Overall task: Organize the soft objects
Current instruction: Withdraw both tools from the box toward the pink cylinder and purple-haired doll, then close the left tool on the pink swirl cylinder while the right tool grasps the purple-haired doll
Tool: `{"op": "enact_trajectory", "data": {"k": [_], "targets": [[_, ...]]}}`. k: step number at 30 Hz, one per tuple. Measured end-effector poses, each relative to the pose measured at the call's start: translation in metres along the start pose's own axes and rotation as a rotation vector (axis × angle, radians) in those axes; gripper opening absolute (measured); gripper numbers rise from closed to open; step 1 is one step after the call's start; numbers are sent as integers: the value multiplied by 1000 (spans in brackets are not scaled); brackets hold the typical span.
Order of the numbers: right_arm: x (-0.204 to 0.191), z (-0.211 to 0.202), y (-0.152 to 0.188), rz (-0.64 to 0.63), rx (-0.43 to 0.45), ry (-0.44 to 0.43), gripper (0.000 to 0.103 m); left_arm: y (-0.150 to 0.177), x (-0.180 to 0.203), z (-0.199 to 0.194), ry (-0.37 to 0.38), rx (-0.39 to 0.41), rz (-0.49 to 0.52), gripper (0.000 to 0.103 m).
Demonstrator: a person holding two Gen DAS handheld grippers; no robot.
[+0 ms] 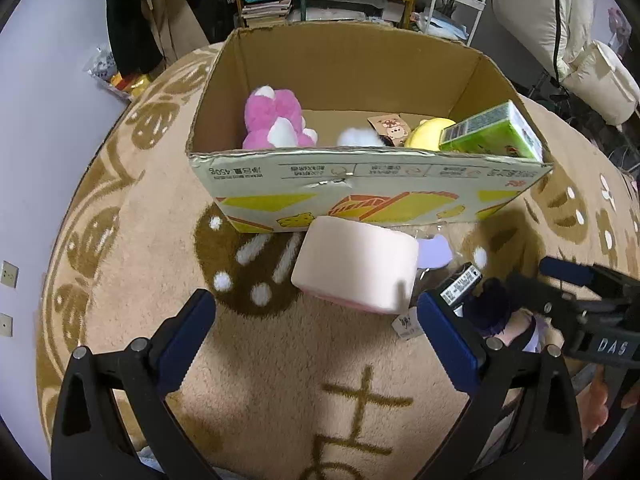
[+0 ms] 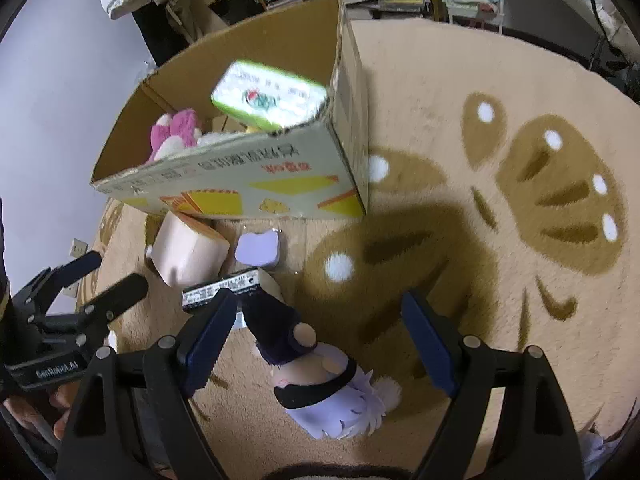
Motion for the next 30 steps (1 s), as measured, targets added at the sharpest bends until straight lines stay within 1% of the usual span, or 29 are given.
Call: {"op": "enact_trajectory", "data": {"k": [8, 11, 17, 18, 20, 21, 23, 26, 27, 28, 29, 30], "targets": [[1, 12, 4, 8, -48, -5, 89, -4, 3, 9, 28, -24, 3, 100], [-3, 17, 6, -6, -68, -3, 89, -5, 5, 13, 44, -34, 9, 100], [-14, 34, 14, -47, -137, -3, 88, -7, 14, 24, 68, -65, 33, 100], [-15, 39, 15, -49, -153, 0, 86, -7, 14, 27, 66, -71, 35, 100], [-18, 47, 18, -56, -182, -9, 73, -8, 16, 33, 68, -85, 36, 100], [-19, 51, 20, -61, -197, -9, 71, -8, 16, 36, 71, -92, 34, 100], [-20, 56, 22, -70, -207, -3, 61, -9, 17, 42, 76, -93, 27, 100], [-22, 58, 22, -77, -204, 1, 58, -8, 19, 51, 79, -111, 25, 97], [-23, 58, 22, -77, -202, 0, 56, -7, 19, 54, 76, -120, 24, 92], [-23, 58, 22, -76, -198, 0, 50, -6, 19, 57, 78, -125, 23, 88], [-19, 55, 21, -74, -194, 1, 48, -6, 20, 59, 92, -131, 20, 86], [-18, 53, 20, -73, -189, 3, 47, -5, 21, 59, 104, -132, 17, 78]]}}
Point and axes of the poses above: each gripper's, at about its wrist camera, not at the fingertips, and z roughly the way its jaws point, x to its right, y to its underside, the point moved 7 cm from there along z, roughly the way its jaws point, and after that the axes turned 1 degree about z, right-handed, at the moved point
